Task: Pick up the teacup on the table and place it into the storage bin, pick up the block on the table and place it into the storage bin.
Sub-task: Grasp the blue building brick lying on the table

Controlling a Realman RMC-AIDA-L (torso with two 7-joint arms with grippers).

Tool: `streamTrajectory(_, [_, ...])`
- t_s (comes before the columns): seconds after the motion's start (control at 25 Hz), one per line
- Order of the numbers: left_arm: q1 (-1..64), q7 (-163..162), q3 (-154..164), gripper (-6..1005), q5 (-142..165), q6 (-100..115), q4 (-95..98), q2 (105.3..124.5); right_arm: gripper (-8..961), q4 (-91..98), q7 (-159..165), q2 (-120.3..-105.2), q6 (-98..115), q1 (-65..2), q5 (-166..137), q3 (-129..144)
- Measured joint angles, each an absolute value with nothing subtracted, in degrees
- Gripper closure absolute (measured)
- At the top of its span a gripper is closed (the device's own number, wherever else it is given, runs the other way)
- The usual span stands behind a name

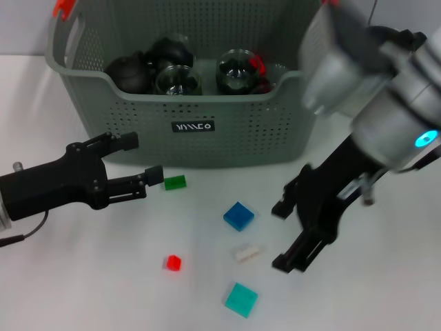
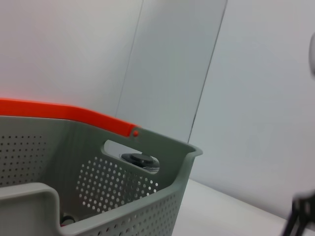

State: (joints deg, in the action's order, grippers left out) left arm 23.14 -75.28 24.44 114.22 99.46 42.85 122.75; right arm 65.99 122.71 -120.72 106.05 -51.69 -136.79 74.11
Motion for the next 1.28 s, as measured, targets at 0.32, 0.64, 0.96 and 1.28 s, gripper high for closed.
streamTrajectory(0.32, [23.17,-75.1,24.34,81,114.14,99.33,42.8,122.77,6,56.58,126.59,-120.71,90.59,-52.94,-135.7,88.74])
streamTrajectory(0.64, [23.04,-74.99,24.34,81,114.14,99.21,42.8,122.87,5,50.17,132.95,-120.48,80.24,-55.39,-136.1,90.16])
streamTrajectory(0.96, [22.96,-74.74,24.34,82,114.12,99.11,42.8,122.93,6,45.63,136.76,-120.91,69.59,-56.67,-135.89,94.23])
streamTrajectory(1.28, [22.94,-74.71,24.35,81,114.21,98.51,42.68,122.98,10,40.42,136.89,-121.13,61.08,-57.51,-131.39,99.14])
